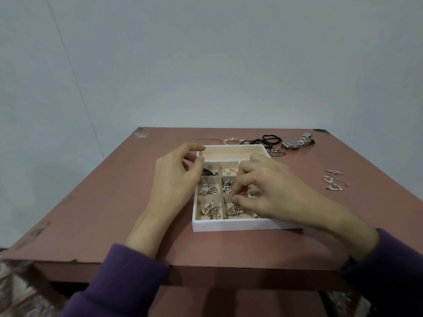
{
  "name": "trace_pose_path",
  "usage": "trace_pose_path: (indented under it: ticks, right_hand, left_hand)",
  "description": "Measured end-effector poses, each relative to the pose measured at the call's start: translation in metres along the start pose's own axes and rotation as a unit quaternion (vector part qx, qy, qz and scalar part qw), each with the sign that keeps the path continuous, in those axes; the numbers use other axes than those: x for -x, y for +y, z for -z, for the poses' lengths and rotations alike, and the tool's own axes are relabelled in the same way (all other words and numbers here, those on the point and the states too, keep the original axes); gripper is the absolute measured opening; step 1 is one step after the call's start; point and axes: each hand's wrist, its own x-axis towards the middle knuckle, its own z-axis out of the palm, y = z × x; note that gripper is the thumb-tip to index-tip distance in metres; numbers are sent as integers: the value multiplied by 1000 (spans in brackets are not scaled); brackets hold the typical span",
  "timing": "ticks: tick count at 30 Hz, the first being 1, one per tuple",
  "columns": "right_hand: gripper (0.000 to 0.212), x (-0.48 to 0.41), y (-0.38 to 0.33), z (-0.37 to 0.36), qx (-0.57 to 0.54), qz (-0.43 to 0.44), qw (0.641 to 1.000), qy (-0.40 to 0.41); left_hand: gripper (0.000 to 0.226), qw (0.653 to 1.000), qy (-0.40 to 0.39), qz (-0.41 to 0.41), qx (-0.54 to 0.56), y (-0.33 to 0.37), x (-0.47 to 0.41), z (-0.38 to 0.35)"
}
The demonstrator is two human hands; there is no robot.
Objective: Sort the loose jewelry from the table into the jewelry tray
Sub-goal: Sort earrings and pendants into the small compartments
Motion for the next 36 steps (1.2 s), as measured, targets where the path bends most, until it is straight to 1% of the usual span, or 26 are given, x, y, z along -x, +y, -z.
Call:
trace_pose_path:
  ticks: [4,7,9,11,14,16,19,23,26,28,31,34,36]
  right_hand:
    - [10,-1,3,-1,5,43,999,-3]
    - [10,-2,4,-1,11,57,998,-8]
    - [10,-2,6,0,-8,44,999,-10]
    - [10,-1,8,2,-52,21,998,-15]
    - [10,6,14,12,-121,-13,993,13]
    - [14,17,25,24,-151,-57,986,34]
    - [21,41,54,43,-168,-127,975,70]
    - [32,70,110,58,-146,-237,952,129]
    - [35,82,135,58,-130,-299,933,151]
    - [30,86,139,54,-142,-319,925,153]
    - [29,85,143,48,-117,-309,935,128]
    - [27,84,152,46,-89,-312,937,132]
    - [28,84,154,45,-75,-319,934,142]
  left_hand:
    - [15,1000,2,-2,-3,-1,0,-1]
    - [14,1000,-1,-10,-7,0,1,-1]
    - [14,1000,-1,-15,2,2,2,0]
    - [14,1000,1,-14,13,7,4,1]
    - [15,999,-10,-28,16,21,3,2]
    - [16,998,-47,-46,5,37,1,0]
    - [16,989,-121,-79,-17,66,-1,-14]
    - [22,967,-217,-128,-44,106,1,-56]
    - [26,950,-273,-135,-72,123,0,-95]
    - [27,940,-303,-128,-88,127,0,-117]
    - [22,929,-330,-116,-122,129,-2,-139]
    - [13,928,-335,-93,-134,128,-3,-150]
    - [20,928,-341,-76,-134,128,-1,-156]
